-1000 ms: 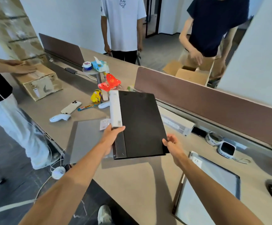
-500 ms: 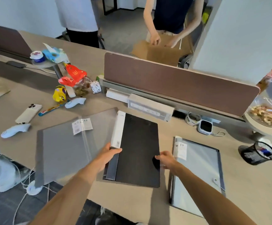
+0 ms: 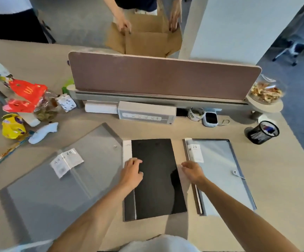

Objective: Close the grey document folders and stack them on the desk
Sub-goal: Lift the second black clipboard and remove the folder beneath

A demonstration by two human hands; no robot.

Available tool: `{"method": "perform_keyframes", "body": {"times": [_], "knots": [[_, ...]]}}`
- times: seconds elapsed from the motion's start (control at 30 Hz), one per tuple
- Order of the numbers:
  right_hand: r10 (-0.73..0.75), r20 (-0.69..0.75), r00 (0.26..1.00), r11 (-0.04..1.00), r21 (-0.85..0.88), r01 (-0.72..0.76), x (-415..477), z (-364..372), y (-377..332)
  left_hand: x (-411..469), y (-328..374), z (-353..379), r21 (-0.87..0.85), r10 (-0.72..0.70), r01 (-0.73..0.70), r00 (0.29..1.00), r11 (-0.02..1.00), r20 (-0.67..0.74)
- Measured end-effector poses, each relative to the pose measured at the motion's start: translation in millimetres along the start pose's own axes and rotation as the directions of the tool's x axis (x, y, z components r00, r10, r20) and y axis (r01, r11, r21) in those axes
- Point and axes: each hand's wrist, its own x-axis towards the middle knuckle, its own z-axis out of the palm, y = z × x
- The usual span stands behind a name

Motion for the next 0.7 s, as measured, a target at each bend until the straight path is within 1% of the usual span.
{"method": "perform_keyframes", "body": {"times": [0.1, 0.17, 0.27, 0.33, 0.4, 0.5, 0.6, 0.7], "knots": [[0.03, -0.118, 0.993, 0.997, 0.08, -0.02, -0.8, -13.3, 15.3, 11.8, 22.3, 10.4, 0.032, 0.09, -0.093, 0.993, 0.995, 0.076], [0.046, -0.182, 0.982, 0.993, 0.112, -0.026, -1.4, -25.8, 26.1, 15.7, 40.0, 19.6, 0.057, 0.116, -0.124, 0.984, 0.991, 0.136], [0.063, -0.235, 0.97, 0.985, 0.173, -0.023, 8.5, -49.7, 50.3, 20.3, 69.8, 34.5, 0.045, 0.115, -0.13, 0.963, 0.991, 0.243], [0.098, -0.245, 0.964, 0.964, 0.265, -0.031, 18.1, -71.2, 66.6, 20.7, 94.4, 44.6, 0.013, 0.101, -0.11, 0.949, 0.994, 0.3], [0.137, -0.256, 0.957, 0.946, 0.319, -0.05, 25.1, -93.6, 80.5, 18.0, 119.7, 55.3, -0.07, 0.041, -0.019, 0.939, 0.997, 0.341], [0.183, -0.231, 0.956, 0.944, 0.314, -0.105, 41.5, -120.9, 108.9, 12.1, 156.1, 69.8, -0.199, -0.048, 0.14, 0.913, 0.97, 0.405], [0.192, -0.261, 0.946, 0.968, 0.208, -0.139, 55.6, -143.6, 134.5, 10.7, 183.8, 86.9, -0.278, -0.104, 0.241, 0.897, 0.93, 0.43], [0.162, -0.233, 0.959, 0.98, 0.153, -0.129, 57.0, -158.6, 145.7, 9.4, 208.1, 101.1, -0.395, -0.176, 0.331, 0.908, 0.857, 0.38]]}}
